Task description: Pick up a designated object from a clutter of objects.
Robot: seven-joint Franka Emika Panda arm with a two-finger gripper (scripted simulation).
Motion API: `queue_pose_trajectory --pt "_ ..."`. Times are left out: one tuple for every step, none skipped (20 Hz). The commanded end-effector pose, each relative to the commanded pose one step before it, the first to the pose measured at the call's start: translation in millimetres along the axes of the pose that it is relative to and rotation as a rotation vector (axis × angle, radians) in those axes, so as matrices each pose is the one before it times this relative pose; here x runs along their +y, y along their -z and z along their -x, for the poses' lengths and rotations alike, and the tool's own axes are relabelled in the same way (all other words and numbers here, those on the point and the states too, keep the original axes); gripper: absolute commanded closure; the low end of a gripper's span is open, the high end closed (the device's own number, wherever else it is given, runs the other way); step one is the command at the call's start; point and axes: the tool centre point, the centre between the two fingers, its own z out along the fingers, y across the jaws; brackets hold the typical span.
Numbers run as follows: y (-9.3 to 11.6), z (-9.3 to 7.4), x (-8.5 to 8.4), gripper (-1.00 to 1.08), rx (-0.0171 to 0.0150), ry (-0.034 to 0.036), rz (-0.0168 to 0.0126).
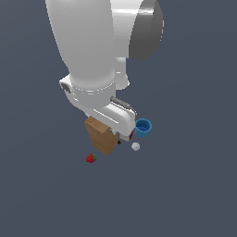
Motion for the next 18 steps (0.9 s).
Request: queue_pose_trajectory --pt "34.25 1.07 9.21 1.08 0.00823 0.00010 -0.00520" --pt "11.15 0.52 3.61 1.08 0.00000 0.00000 0.00000" --pt "10.80 0.46 3.48 1.08 0.00000 0.00000 0.00000" --pt "10.40 0.40 3.33 1.08 0.00000 0.00000 0.00000" --pt "9.94 0.34 3.17 1.08 0.00000 0.00000 0.00000" --pt "9.64 0.37 3.11 1.08 0.00043 -0.00022 -0.00003" --pt "8.73 0.21 2.75 1.08 0.00000 0.00000 0.00000" --pt "8.05 0.14 2.52 1.08 0.00000 0.00000 0.00000" --pt "7.40 0.09 2.30 1.08 0.00000 0.00000 0.00000" --pt "6.76 0.04 2.08 1.08 0.00000 0.00000 0.00000" --pt "6.14 0.00 1.88 1.08 0.00000 0.00000 0.00000" --pt "5.53 -0.04 1.67 1.08 0.00000 0.00000 0.00000" --pt "5.10 0.21 1.19 1.08 0.00052 0.00021 0.00041" --pt "4.35 -0.10 1.29 1.08 0.00000 0.00000 0.00000" --pt "3.79 -0.13 1.11 1.08 0.00000 0.00000 0.00000" --pt "3.24 -0.14 0.93 1.08 0.00000 0.00000 0.00000" --pt "2.70 -0.15 0.76 1.08 0.00000 0.00000 0.00000" --pt "2.17 -0.14 0.61 1.08 0.00000 0.00000 0.00000"
